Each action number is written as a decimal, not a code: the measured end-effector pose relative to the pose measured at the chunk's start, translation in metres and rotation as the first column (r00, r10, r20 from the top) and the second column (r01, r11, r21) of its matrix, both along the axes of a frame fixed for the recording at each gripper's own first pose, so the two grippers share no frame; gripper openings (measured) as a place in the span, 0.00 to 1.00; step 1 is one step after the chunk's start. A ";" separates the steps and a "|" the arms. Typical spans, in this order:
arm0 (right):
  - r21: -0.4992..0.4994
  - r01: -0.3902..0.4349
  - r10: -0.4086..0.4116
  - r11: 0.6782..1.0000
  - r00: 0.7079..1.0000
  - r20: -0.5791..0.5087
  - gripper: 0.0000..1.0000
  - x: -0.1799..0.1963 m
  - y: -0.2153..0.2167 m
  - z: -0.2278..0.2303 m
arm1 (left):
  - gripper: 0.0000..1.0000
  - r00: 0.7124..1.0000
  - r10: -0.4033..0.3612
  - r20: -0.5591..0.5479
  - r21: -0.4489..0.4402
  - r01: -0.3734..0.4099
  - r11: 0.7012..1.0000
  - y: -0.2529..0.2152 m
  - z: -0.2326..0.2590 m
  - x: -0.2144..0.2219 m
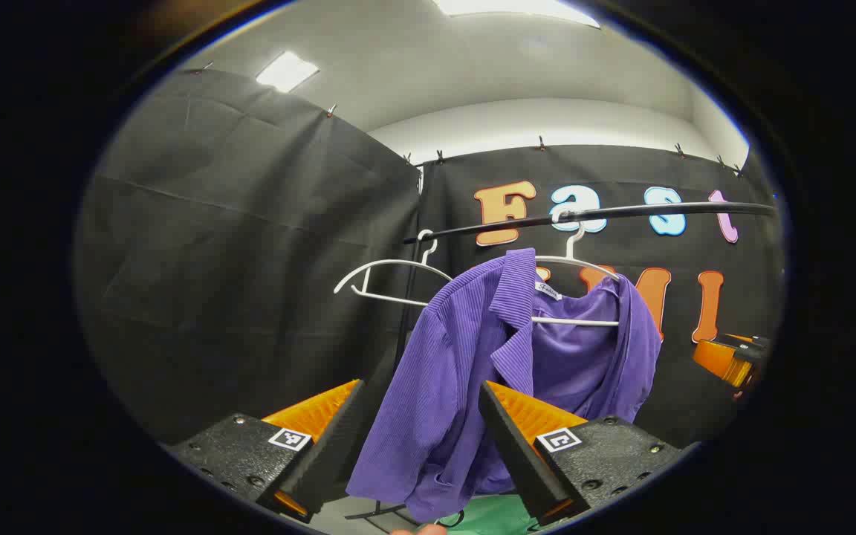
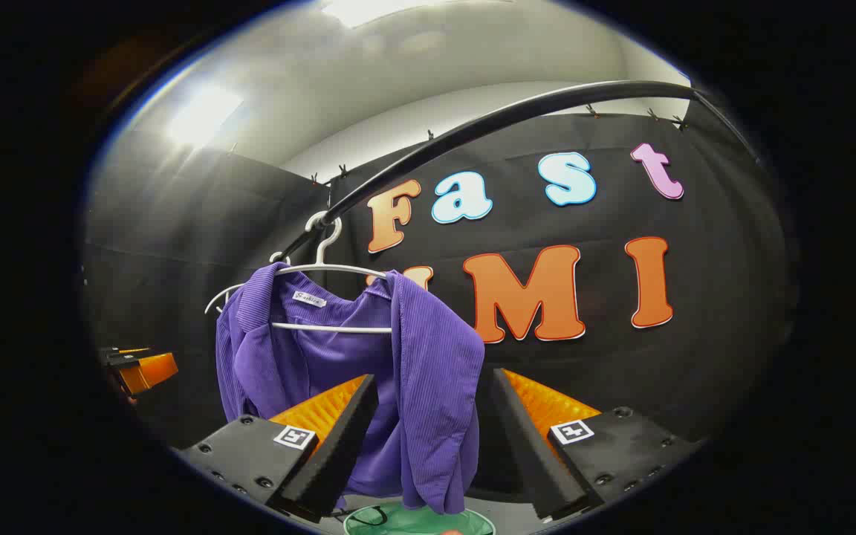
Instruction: Grasp the clothes on the hanger with both hands and then place them into the laundry hamper below.
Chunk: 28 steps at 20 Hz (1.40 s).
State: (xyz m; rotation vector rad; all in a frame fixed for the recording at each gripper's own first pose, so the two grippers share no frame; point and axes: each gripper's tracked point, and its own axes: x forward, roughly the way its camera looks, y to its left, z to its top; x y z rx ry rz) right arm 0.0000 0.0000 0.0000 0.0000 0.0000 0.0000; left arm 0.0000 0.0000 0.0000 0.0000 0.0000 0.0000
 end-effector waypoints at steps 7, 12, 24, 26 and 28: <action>-0.013 0.008 -0.008 1.000 1.000 -0.005 0.94 0.000 0.008 0.000 | 0.92 1.000 -0.001 -0.008 -0.005 0.001 1.000 0.012 -0.001 -0.002; -0.013 0.014 -0.014 1.000 1.000 0.010 0.94 0.003 0.017 0.002 | 0.92 1.000 -0.005 0.003 -0.001 0.005 1.000 0.017 0.002 0.001; -0.028 0.055 -0.055 0.998 0.998 -0.009 0.94 -0.002 0.032 -0.011 | 0.95 0.991 -0.124 0.043 -0.065 0.126 0.990 -0.032 0.010 0.022; -0.025 0.066 -0.067 0.997 0.998 -0.015 0.99 -0.009 0.031 -0.011 | 0.92 0.989 -0.133 0.071 -0.063 0.137 0.989 -0.038 0.016 0.025; -0.028 0.083 -0.084 0.996 0.996 -0.017 0.94 -0.013 0.029 -0.011 | 0.92 0.985 -0.150 0.083 -0.058 0.155 0.986 -0.043 0.018 0.029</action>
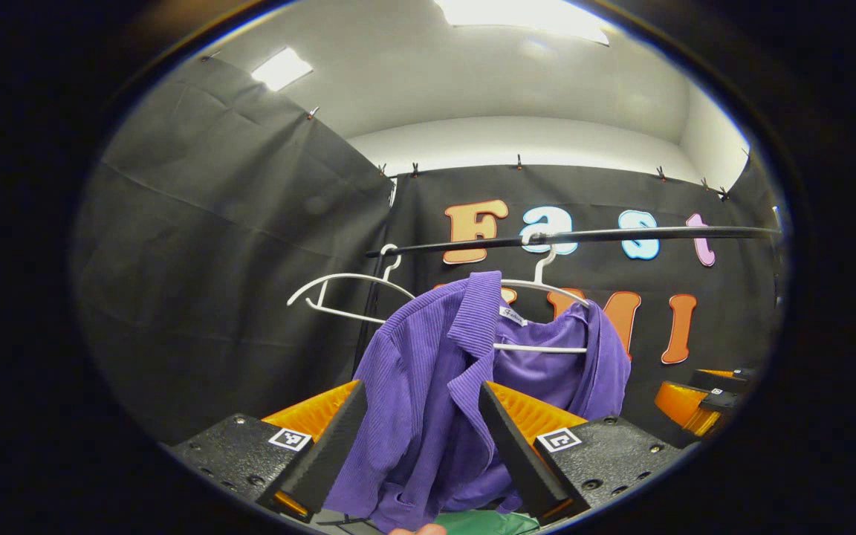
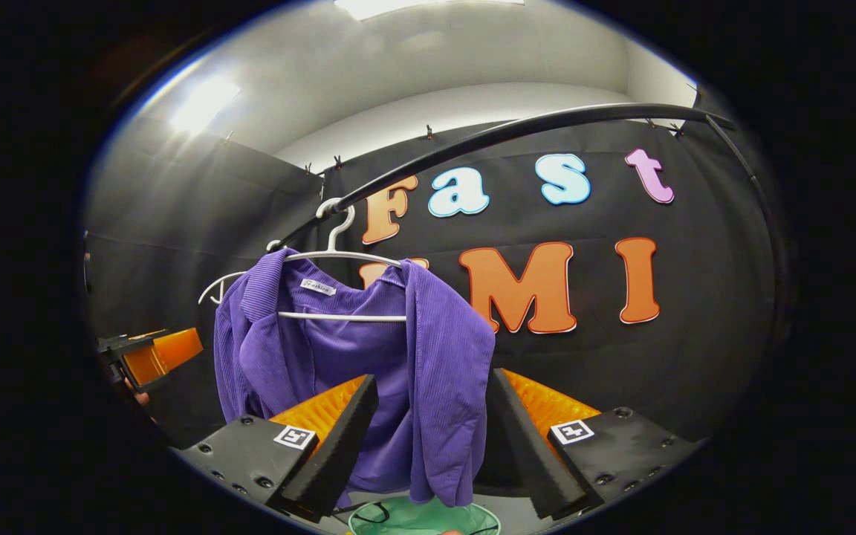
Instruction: Grasp the clothes on the hanger with both hands and then place them into the laundry hamper below.
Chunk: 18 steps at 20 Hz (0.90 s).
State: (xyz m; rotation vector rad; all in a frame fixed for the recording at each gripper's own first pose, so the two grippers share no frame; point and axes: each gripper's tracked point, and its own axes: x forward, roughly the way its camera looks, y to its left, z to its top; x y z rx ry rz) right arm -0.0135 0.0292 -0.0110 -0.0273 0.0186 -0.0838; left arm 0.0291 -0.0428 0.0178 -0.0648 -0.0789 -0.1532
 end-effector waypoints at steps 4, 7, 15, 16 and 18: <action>-0.020 0.062 -0.062 0.998 0.998 0.010 0.99 -0.002 0.001 0.003 | 0.92 0.995 -0.083 -0.051 -0.013 0.082 0.997 -0.006 -0.016 0.006; -0.033 0.096 -0.096 0.995 0.995 0.010 0.99 0.000 0.005 -0.003 | 0.92 0.986 -0.138 -0.098 -0.018 0.137 0.990 -0.006 -0.029 0.012; 0.014 0.047 -0.046 0.999 0.998 -0.045 0.99 0.056 -0.004 -0.038 | 0.99 0.993 -0.060 -0.102 0.041 0.064 0.997 0.013 -0.034 0.021; 0.026 0.027 -0.026 0.999 0.998 -0.052 0.94 0.069 -0.006 -0.043 | 0.92 0.994 -0.036 -0.099 0.051 0.041 0.998 0.014 -0.034 0.020; 0.045 -0.007 0.010 0.999 0.998 -0.065 0.94 0.096 -0.010 -0.051 | 0.92 0.996 0.006 -0.087 0.063 0.000 0.998 0.013 -0.033 0.014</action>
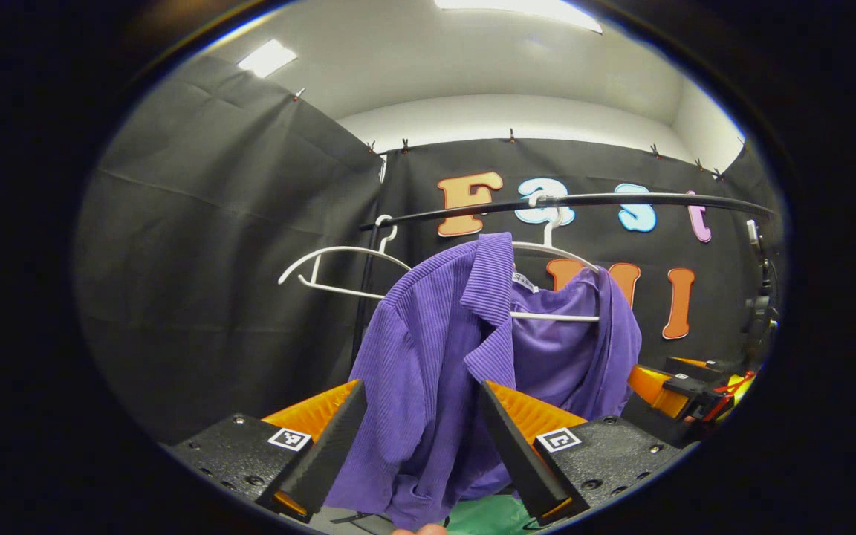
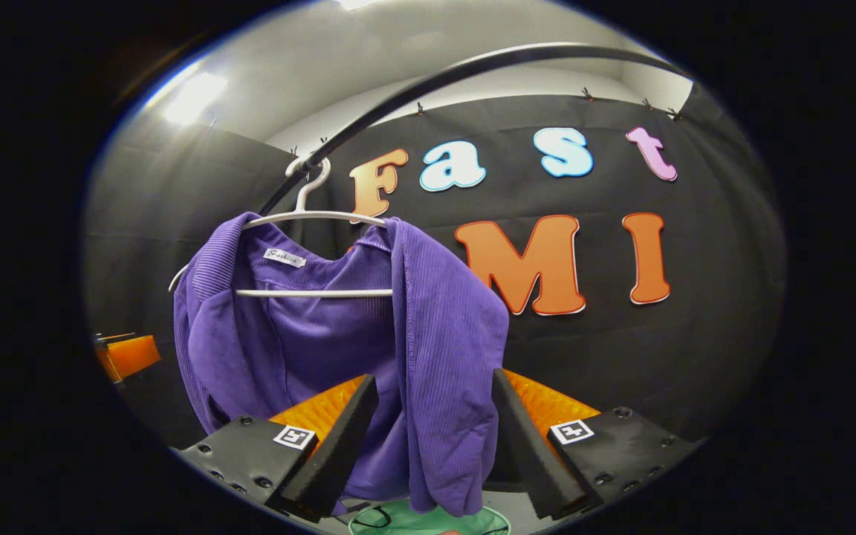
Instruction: Grasp the clothes on the hanger with both hands and then place them into the laundry hamper below.
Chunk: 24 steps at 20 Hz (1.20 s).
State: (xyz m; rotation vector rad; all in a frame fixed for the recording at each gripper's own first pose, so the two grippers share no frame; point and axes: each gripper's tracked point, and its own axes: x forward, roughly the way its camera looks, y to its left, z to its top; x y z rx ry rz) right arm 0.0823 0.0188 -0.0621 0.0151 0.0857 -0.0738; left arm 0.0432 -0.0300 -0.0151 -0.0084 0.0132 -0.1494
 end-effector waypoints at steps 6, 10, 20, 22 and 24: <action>0.032 -0.064 0.065 0.997 0.998 -0.026 0.99 0.067 -0.008 -0.021 | 0.92 0.989 0.145 0.029 0.014 -0.145 0.989 -0.001 0.003 -0.012; -0.023 -0.050 0.050 0.998 0.999 -0.007 0.84 0.082 -0.027 -0.021 | 0.92 0.982 0.186 0.032 0.034 -0.187 0.982 -0.012 -0.004 -0.019; -0.042 -0.040 0.047 0.998 0.986 0.159 0.07 0.038 -0.068 0.044 | 0.95 0.989 0.116 -0.093 -0.094 -0.125 0.988 -0.062 -0.060 0.015; -0.030 -0.023 0.028 0.999 0.978 0.207 0.07 0.026 -0.083 0.064 | 0.92 0.988 0.079 -0.131 -0.162 -0.100 0.982 -0.080 -0.073 0.030; -0.056 -0.006 0.019 0.998 0.973 0.232 0.07 0.019 -0.095 0.078 | 0.92 0.988 0.048 -0.144 -0.198 -0.077 0.977 -0.093 -0.083 0.050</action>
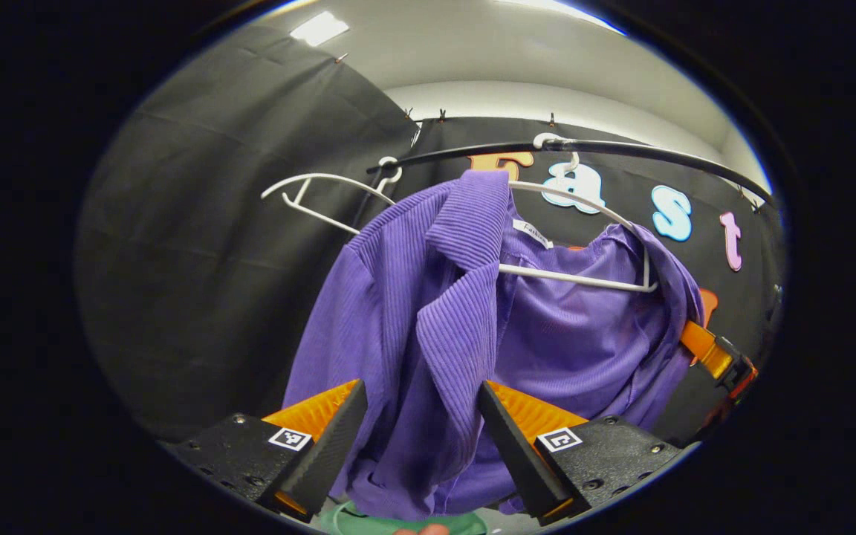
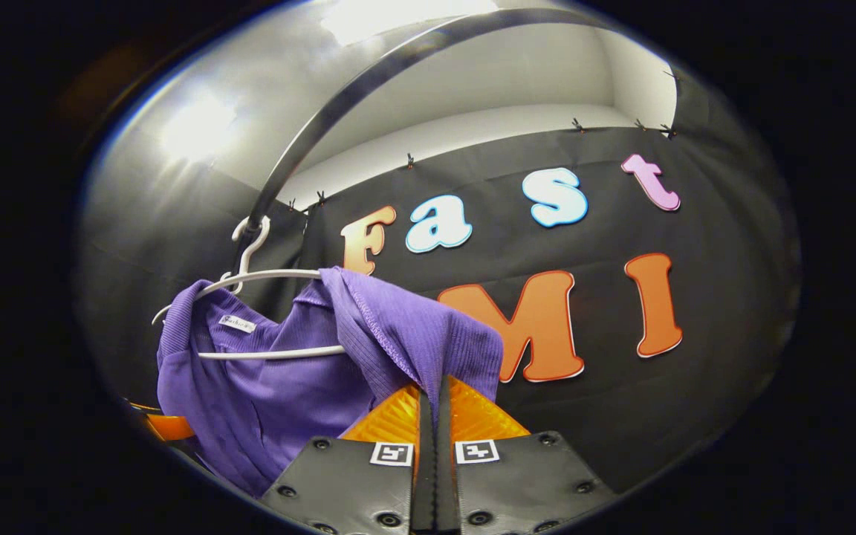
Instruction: Grasp the clothes on the hanger with both hands and then place them into the laundry hamper below.
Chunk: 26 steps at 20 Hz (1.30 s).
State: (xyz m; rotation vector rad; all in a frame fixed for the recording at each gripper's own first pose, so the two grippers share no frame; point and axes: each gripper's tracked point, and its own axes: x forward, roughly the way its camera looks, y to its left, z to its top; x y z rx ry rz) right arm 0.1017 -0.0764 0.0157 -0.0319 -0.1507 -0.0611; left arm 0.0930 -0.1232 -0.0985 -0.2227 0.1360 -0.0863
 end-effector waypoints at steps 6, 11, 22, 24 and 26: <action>-0.065 0.020 -0.013 0.998 0.995 0.098 0.07 -0.024 -0.011 0.049 | 0.92 0.994 0.095 0.046 0.068 -0.098 0.993 0.002 -0.014 0.051; -0.042 0.031 -0.024 0.999 0.987 0.160 0.07 -0.028 -0.020 0.081 | 0.69 0.993 0.079 0.086 0.139 -0.091 0.986 0.014 -0.009 0.073; -0.066 0.163 -0.151 0.984 0.975 0.162 0.07 0.011 -0.046 0.083 | 0.09 0.978 -0.174 0.115 0.142 0.157 0.977 0.034 0.087 -0.001; -0.065 0.189 -0.178 0.980 0.973 0.147 0.07 0.027 -0.053 0.080 | 0.08 0.973 -0.167 0.162 0.137 0.145 0.980 0.045 0.121 -0.008; -0.057 0.201 -0.193 0.978 0.974 0.122 0.07 0.044 -0.061 0.072 | 0.09 0.960 -0.186 0.210 0.141 0.158 0.977 0.047 0.154 -0.014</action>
